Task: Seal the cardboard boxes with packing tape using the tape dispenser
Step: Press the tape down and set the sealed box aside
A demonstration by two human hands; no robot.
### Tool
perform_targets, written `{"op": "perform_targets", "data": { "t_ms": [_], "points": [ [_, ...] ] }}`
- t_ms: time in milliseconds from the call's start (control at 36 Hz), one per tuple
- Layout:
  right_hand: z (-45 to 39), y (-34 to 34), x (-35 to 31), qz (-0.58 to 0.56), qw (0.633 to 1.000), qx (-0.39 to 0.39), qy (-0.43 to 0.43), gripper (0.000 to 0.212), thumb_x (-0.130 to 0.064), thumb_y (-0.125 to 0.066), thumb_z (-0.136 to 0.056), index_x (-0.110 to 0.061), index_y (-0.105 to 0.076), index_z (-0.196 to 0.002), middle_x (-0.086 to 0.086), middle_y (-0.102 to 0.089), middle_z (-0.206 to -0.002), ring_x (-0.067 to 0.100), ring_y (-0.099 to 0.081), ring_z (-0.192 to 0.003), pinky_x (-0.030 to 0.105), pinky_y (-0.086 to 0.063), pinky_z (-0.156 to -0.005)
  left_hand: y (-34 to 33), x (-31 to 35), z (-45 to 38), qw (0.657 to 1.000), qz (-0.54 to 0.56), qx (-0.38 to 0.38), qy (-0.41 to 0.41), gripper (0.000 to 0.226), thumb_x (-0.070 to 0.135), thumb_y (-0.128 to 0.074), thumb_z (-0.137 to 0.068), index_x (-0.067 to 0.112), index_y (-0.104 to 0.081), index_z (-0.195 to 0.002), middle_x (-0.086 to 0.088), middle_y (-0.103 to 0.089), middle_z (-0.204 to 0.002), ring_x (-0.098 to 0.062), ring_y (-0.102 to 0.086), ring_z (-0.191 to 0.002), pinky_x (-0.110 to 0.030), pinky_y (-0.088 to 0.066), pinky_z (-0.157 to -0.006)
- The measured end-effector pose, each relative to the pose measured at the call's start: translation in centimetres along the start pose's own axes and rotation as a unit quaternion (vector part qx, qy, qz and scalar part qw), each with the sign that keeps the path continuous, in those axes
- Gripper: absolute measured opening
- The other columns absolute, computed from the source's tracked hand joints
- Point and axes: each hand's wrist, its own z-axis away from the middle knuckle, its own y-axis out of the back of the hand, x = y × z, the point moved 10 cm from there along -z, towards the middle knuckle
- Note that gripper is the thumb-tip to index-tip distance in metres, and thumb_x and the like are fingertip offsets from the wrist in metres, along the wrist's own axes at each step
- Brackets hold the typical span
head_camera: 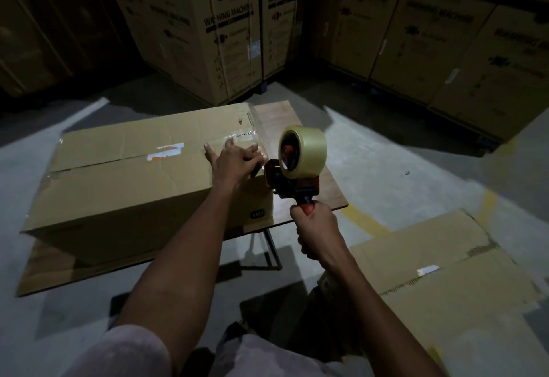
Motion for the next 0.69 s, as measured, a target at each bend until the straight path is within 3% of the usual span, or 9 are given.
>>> {"op": "perform_targets", "data": {
  "t_ms": [111, 306, 444, 583, 694],
  "points": [
    [0.9, 0.3, 1.1, 0.018, 1.0, 0.006, -0.002, 0.023, -0.032, -0.059, -0.095, -0.019, -0.049, -0.079, 0.007, -0.05, -0.067, 0.019, -0.046, -0.044, 0.023, -0.038, -0.04, 0.2, 0.3, 0.1, 1.0, 0.012, 0.003, -0.008, 0.034, 0.055, -0.059, -0.096, 0.033, -0.075, -0.117, 0.006, -0.062, -0.141, -0.021, -0.03, -0.15, -0.063, 0.015, -0.117],
    [1.2, 0.5, 1.7, 0.02, 1.0, 0.012, -0.003, 0.023, -0.03, -0.06, -0.094, -0.021, -0.048, -0.077, 0.007, -0.05, -0.066, 0.016, -0.043, -0.04, 0.023, -0.036, -0.038, 0.0, 0.0, -0.1, 1.0, 0.013, 0.012, -0.012, 0.035, 0.055, -0.062, -0.093, 0.032, -0.076, -0.116, 0.003, -0.063, -0.139, -0.024, -0.034, -0.148, -0.065, 0.013, -0.117],
    [0.7, 0.0, 2.0, 0.057, 0.998, 0.015, 0.003, 0.023, -0.034, -0.059, -0.093, -0.022, -0.048, -0.077, 0.006, -0.051, -0.068, 0.023, -0.047, -0.05, 0.024, -0.038, -0.04, -0.6, -0.4, -0.4, 1.0, 0.003, -0.001, -0.006, 0.037, 0.059, -0.058, -0.094, 0.036, -0.074, -0.117, 0.002, -0.06, -0.144, -0.018, -0.028, -0.151, -0.061, 0.016, -0.119],
    [-0.2, -1.0, 2.2, 0.106, 0.994, 0.019, 0.007, 0.012, -0.029, -0.058, -0.092, -0.019, -0.057, -0.086, 0.009, -0.061, -0.072, 0.031, -0.06, -0.061, 0.042, -0.053, -0.056, -1.2, 0.4, 0.0, 0.995, -0.09, -0.02, -0.025, 0.042, 0.053, -0.048, -0.101, 0.035, -0.062, -0.137, -0.007, -0.043, -0.158, -0.02, -0.033, -0.15, -0.064, 0.013, -0.119],
    [-0.8, -1.1, 2.8, 0.11, 0.994, 0.01, 0.006, 0.016, -0.03, -0.058, -0.092, -0.019, -0.061, -0.102, 0.009, -0.063, -0.076, 0.03, -0.061, -0.063, 0.047, -0.057, -0.06, -1.7, 0.0, 0.2, 0.999, -0.012, -0.044, -0.015, 0.038, 0.046, -0.054, -0.101, 0.03, -0.066, -0.133, -0.005, -0.043, -0.158, -0.023, -0.035, -0.148, -0.06, 0.01, -0.121]
  ]
}}
